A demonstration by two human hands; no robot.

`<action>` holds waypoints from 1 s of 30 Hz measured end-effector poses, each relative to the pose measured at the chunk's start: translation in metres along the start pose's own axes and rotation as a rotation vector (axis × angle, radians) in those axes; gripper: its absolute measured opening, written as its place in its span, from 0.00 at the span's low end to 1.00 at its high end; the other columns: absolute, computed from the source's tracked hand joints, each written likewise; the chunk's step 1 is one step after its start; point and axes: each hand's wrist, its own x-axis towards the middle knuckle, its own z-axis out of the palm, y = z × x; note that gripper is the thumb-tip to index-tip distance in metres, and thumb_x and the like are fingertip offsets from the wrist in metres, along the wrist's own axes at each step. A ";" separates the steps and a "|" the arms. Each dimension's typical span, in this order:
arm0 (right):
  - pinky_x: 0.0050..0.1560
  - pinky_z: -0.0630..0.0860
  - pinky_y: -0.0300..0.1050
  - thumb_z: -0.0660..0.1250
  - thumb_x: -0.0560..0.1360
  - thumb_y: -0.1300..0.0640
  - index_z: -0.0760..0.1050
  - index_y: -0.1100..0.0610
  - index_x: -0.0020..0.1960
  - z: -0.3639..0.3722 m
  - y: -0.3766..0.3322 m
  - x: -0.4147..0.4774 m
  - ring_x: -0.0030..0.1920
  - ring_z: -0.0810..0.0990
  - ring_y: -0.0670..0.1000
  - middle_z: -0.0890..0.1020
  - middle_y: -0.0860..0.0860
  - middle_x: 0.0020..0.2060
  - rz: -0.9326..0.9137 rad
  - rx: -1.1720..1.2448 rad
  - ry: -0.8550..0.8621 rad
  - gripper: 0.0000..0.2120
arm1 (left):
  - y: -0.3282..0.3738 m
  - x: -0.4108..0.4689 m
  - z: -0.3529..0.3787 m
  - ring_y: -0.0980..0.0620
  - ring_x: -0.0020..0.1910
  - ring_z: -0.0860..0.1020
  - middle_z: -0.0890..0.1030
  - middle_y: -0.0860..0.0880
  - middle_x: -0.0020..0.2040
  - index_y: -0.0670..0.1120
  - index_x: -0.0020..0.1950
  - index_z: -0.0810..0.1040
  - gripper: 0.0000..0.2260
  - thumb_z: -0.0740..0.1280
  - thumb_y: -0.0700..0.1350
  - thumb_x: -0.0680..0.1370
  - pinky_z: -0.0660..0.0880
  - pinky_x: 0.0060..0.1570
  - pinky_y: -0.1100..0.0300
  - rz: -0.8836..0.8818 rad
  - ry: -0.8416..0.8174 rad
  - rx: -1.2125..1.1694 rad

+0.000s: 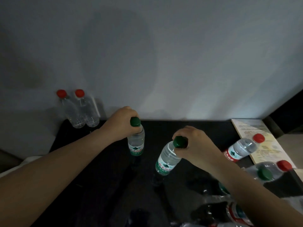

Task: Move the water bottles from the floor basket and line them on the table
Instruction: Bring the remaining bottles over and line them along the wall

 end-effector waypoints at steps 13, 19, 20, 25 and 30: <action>0.43 0.78 0.41 0.70 0.67 0.59 0.78 0.51 0.49 0.022 -0.038 0.115 0.44 0.77 0.46 0.76 0.45 0.44 -0.129 0.008 -0.107 0.11 | -0.100 0.056 -0.036 0.49 0.42 0.73 0.73 0.45 0.43 0.39 0.44 0.79 0.11 0.74 0.45 0.68 0.65 0.35 0.64 -0.207 0.107 0.059; 0.45 0.78 0.45 0.71 0.67 0.60 0.78 0.52 0.49 0.036 -0.050 0.150 0.44 0.77 0.48 0.77 0.47 0.45 -0.164 -0.004 -0.101 0.11 | -0.132 0.077 -0.054 0.46 0.45 0.75 0.74 0.44 0.45 0.41 0.46 0.80 0.11 0.75 0.43 0.68 0.70 0.44 0.57 -0.243 0.130 0.088; 0.45 0.78 0.45 0.71 0.67 0.60 0.78 0.52 0.49 0.038 -0.051 0.155 0.44 0.77 0.48 0.77 0.47 0.45 -0.164 0.000 -0.100 0.12 | -0.135 0.080 -0.056 0.46 0.45 0.74 0.74 0.43 0.46 0.41 0.47 0.79 0.11 0.75 0.43 0.68 0.68 0.43 0.58 -0.250 0.130 0.099; 0.44 0.77 0.44 0.70 0.67 0.61 0.79 0.53 0.49 0.049 -0.057 0.172 0.44 0.77 0.49 0.77 0.49 0.45 -0.186 -0.004 -0.107 0.11 | -0.155 0.091 -0.062 0.44 0.47 0.75 0.75 0.43 0.46 0.43 0.46 0.80 0.11 0.74 0.46 0.68 0.74 0.48 0.51 -0.262 0.123 0.132; 0.44 0.76 0.41 0.70 0.68 0.60 0.79 0.54 0.50 0.058 -0.061 0.184 0.45 0.77 0.49 0.78 0.49 0.46 -0.195 -0.020 -0.108 0.11 | -0.166 0.099 -0.061 0.45 0.44 0.75 0.75 0.45 0.43 0.42 0.43 0.80 0.10 0.75 0.45 0.67 0.75 0.46 0.52 -0.249 0.125 0.111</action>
